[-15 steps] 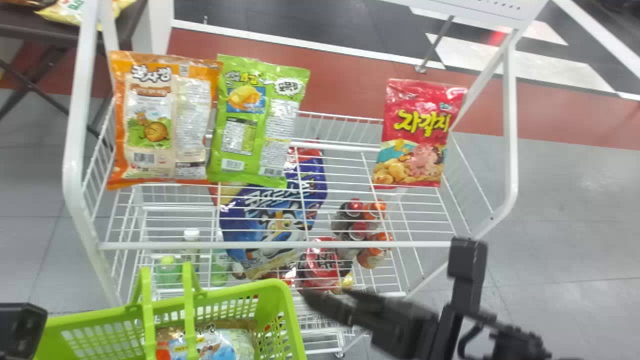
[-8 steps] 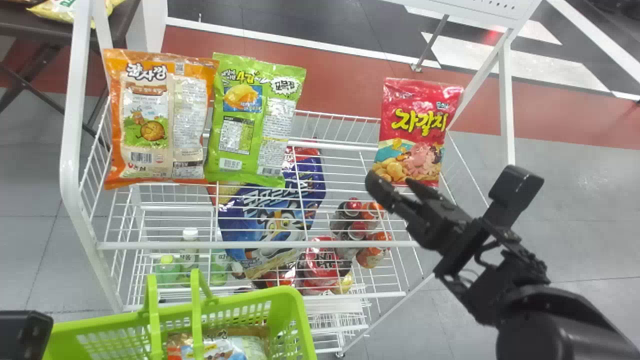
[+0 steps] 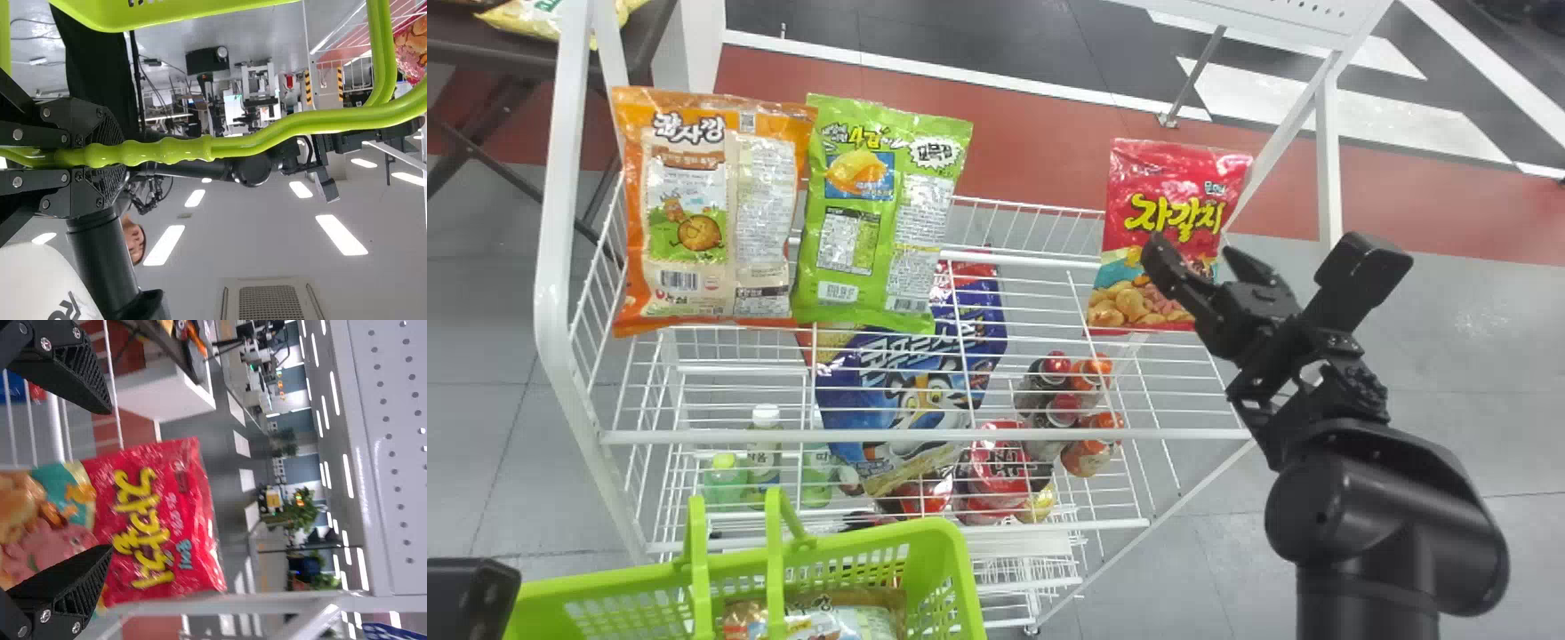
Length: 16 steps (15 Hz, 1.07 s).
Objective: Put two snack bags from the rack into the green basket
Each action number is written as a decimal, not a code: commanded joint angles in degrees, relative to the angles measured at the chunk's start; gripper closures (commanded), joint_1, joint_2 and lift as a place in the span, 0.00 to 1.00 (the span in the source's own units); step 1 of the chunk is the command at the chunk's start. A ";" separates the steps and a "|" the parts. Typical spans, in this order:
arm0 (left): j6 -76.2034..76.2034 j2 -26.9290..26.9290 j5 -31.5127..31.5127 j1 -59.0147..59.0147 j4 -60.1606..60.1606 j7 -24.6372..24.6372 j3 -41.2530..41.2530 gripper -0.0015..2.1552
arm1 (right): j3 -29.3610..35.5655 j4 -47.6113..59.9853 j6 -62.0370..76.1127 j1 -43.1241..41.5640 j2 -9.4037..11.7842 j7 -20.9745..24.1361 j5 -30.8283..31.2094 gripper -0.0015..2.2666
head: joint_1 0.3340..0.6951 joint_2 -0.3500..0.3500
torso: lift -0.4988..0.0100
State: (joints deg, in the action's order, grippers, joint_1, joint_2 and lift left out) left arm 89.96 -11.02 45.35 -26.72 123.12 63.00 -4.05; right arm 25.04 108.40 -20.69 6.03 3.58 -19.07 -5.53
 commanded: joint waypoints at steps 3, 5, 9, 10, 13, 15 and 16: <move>0.07 -0.32 0.00 0.35 -0.16 0.11 -0.43 0.55 | 0.63 -8.21 2.63 -4.10 3.54 -1.23 4.65 0.04 | 1.00 0.00 | 0.97; 0.07 -0.32 0.00 0.53 -0.43 0.02 -0.43 0.55 | 0.63 -11.11 2.63 -5.41 3.89 -1.76 4.83 0.04 | 1.00 0.00 | 0.97; 0.07 -0.41 0.00 0.96 -1.48 0.11 -0.43 0.55 | -1.31 -19.10 4.73 -9.28 4.15 -2.46 7.29 0.05 | 1.00 0.00 | 0.97; 0.07 -0.41 0.00 0.96 -1.66 0.11 -0.43 0.55 | -1.83 -20.95 5.44 -10.07 4.15 -2.46 7.64 0.05 | 1.00 0.00 | 0.97; 0.07 -0.41 -0.17 1.40 -2.98 0.72 -0.69 0.55 | -2.80 -23.76 7.55 -11.48 4.24 -3.78 9.57 0.06 | 1.00 0.00 | 0.97; 0.07 -0.41 -0.61 1.58 -3.68 0.99 -0.69 0.55 | -3.06 -25.87 7.55 -13.50 4.15 -3.43 11.16 0.08 | 1.00 0.00 | 0.97; 0.07 -0.41 -0.70 1.67 -3.94 1.07 -0.69 0.55 | -3.06 -27.10 7.55 -14.64 4.24 -3.08 11.42 0.08 | 1.00 0.00 | 0.97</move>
State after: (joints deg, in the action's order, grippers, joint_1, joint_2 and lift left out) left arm 89.96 -11.43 44.88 -25.18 119.61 64.06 -4.74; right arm 22.09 83.00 -13.16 -7.04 7.83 -22.41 5.20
